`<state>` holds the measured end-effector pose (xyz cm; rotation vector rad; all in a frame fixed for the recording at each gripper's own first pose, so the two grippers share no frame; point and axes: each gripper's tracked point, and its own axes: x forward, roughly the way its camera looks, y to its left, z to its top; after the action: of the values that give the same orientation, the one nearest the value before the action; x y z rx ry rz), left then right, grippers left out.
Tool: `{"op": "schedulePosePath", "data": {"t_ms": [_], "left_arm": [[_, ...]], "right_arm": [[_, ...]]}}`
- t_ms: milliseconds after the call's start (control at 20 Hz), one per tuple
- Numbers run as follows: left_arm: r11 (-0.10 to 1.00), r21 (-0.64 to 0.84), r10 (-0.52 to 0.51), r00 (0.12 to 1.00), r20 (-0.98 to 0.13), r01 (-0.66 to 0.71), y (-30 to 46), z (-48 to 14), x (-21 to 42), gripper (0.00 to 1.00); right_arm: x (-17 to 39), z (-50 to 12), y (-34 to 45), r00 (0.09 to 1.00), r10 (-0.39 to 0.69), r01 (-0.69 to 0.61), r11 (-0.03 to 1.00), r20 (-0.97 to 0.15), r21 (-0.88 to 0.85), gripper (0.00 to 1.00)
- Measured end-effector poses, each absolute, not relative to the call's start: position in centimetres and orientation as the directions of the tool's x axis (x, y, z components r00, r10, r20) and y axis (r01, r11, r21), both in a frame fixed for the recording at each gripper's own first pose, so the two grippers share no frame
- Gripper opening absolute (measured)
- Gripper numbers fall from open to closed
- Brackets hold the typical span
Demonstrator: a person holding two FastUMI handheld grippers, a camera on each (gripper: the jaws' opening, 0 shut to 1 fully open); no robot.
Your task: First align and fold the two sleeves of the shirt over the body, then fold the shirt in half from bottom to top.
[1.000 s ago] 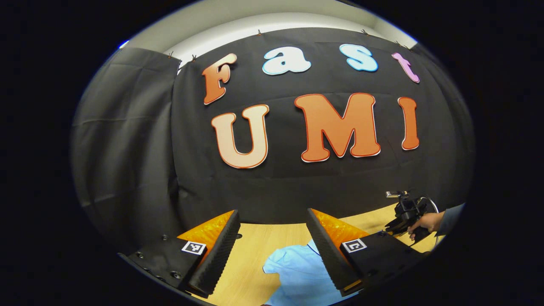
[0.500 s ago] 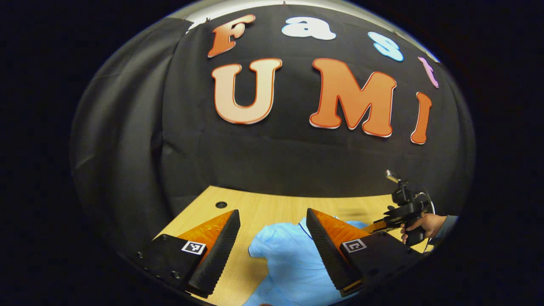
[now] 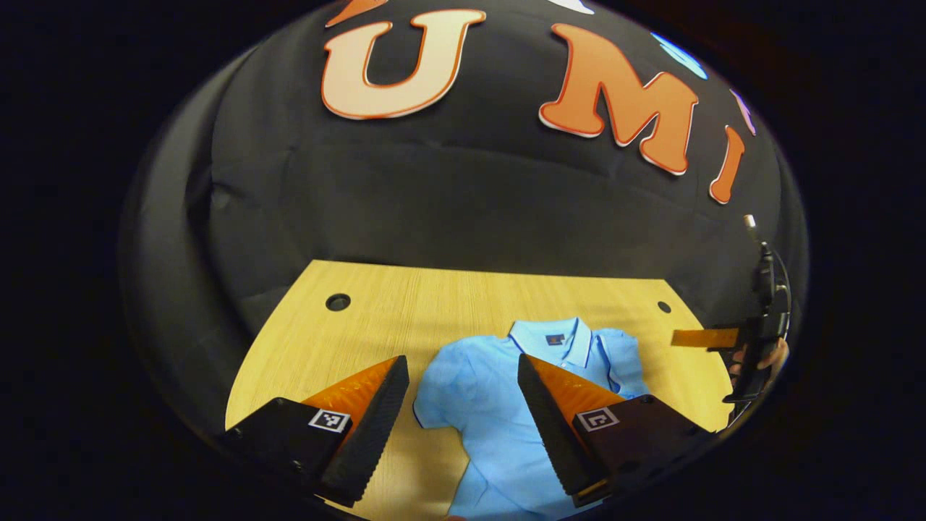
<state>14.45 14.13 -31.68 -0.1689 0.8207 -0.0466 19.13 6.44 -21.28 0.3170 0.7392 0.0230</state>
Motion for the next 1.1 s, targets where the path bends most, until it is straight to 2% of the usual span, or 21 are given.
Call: {"op": "schedulePosePath", "data": {"t_ms": [100, 200, 450, 700, 850, 950, 1000, 1050, 1100], "left_arm": [[0.986, -0.160, -0.091, 0.648, -0.756, -0.048, 15.1, -34.3, 15.3, 0.99], [0.986, -0.160, -0.097, 0.601, -0.793, -0.052, 15.7, -36.5, 15.5, 0.98], [0.978, -0.194, -0.140, 0.459, -0.877, -0.072, 15.7, -41.5, 15.6, 0.99], [0.987, -0.149, -0.118, 0.355, -0.928, -0.063, 15.7, -45.9, 15.9, 0.98], [0.985, -0.157, -0.129, 0.285, -0.950, -0.077, 14.8, -48.2, 15.4, 0.94], [0.984, -0.151, -0.125, 0.235, -0.964, -0.096, 14.6, -49.7, 14.8, 0.86], [0.984, -0.144, -0.120, 0.210, -0.970, -0.105, 14.6, -50.2, 14.5, 0.84], [0.981, -0.150, -0.124, 0.200, -0.972, -0.120, 14.6, -50.7, 14.2, 0.80], [0.984, -0.130, -0.104, 0.196, -0.975, -0.122, 14.8, -50.6, 14.3, 0.71]], "right_arm": [[18.5, -20.0, 4.9, 0.780, 0.075, 0.124, 0.955, -0.621, 0.271, 0.87], [17.6, -18.7, 3.5, 0.813, 0.021, 0.157, 0.954, -0.582, 0.254, 0.93], [14.5, -16.2, 1.7, 0.848, -0.047, 0.198, 0.952, -0.527, 0.234, 0.95], [12.6, -14.5, 0.7, 0.871, -0.071, 0.199, 0.955, -0.486, 0.218, 0.97], [11.7, -14.0, 0.3, 0.879, -0.069, 0.182, 0.963, -0.471, 0.200, 0.97], [10.7, -13.9, 0.3, 0.879, -0.072, 0.180, 0.965, -0.472, 0.188, 0.98], [10.4, -13.7, 0.4, 0.880, -0.067, 0.177, 0.965, -0.470, 0.193, 0.98], [10.1, -13.5, 0.1, 0.884, -0.071, 0.178, 0.965, -0.462, 0.192, 0.98], [9.9, -13.2, -0.2, 0.888, -0.079, 0.182, 0.965, -0.453, 0.188, 0.98]]}}
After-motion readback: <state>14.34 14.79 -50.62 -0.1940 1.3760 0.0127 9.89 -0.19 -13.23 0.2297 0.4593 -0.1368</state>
